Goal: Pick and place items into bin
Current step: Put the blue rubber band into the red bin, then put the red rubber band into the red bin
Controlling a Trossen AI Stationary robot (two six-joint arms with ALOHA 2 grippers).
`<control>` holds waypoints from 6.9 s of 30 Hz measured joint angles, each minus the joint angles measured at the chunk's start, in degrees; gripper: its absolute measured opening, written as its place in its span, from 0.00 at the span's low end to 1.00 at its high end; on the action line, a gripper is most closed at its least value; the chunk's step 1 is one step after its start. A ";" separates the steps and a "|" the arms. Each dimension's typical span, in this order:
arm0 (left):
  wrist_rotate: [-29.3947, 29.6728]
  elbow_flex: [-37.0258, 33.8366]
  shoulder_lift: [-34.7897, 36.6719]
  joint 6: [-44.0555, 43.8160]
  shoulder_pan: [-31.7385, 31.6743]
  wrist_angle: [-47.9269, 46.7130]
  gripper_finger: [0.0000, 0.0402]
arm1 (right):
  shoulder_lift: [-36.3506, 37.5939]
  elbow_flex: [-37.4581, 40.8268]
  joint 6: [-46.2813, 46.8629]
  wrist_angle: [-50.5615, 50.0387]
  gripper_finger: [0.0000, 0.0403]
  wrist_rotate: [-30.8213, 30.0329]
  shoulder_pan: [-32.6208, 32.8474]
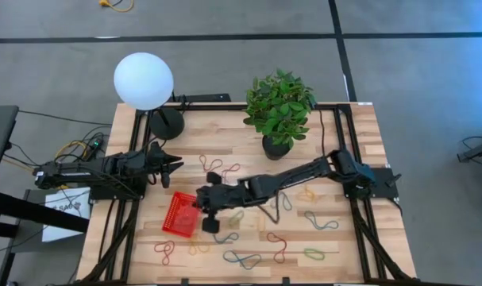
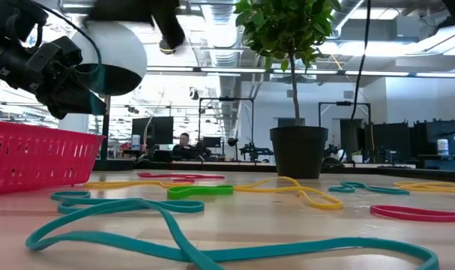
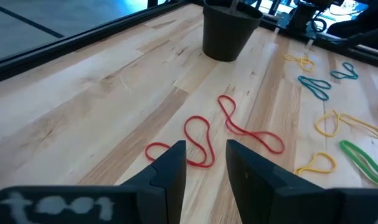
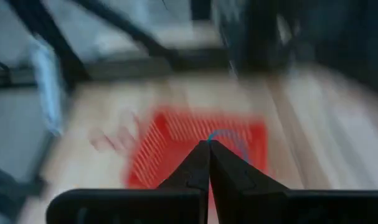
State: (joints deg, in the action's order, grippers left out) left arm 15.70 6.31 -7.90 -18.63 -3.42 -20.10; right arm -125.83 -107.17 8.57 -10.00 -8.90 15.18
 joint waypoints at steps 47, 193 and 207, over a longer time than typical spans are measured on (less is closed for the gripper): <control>0.13 -0.02 0.01 -0.38 0.02 0.01 0.26 | -8.52 -0.90 -0.41 13.14 0.17 4.52 -3.52; 1.55 30.88 -52.94 -22.85 42.18 -24.36 0.04 | 60.86 82.96 8.44 32.77 0.26 -38.96 10.49; -17.12 30.88 -55.87 -25.40 43.52 -18.00 0.20 | 60.86 82.96 9.99 32.77 0.26 -38.93 10.49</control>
State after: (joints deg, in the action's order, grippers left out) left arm -1.42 37.19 -63.77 -44.04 40.10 -38.10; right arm -64.97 -24.21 18.57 22.76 -47.83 25.67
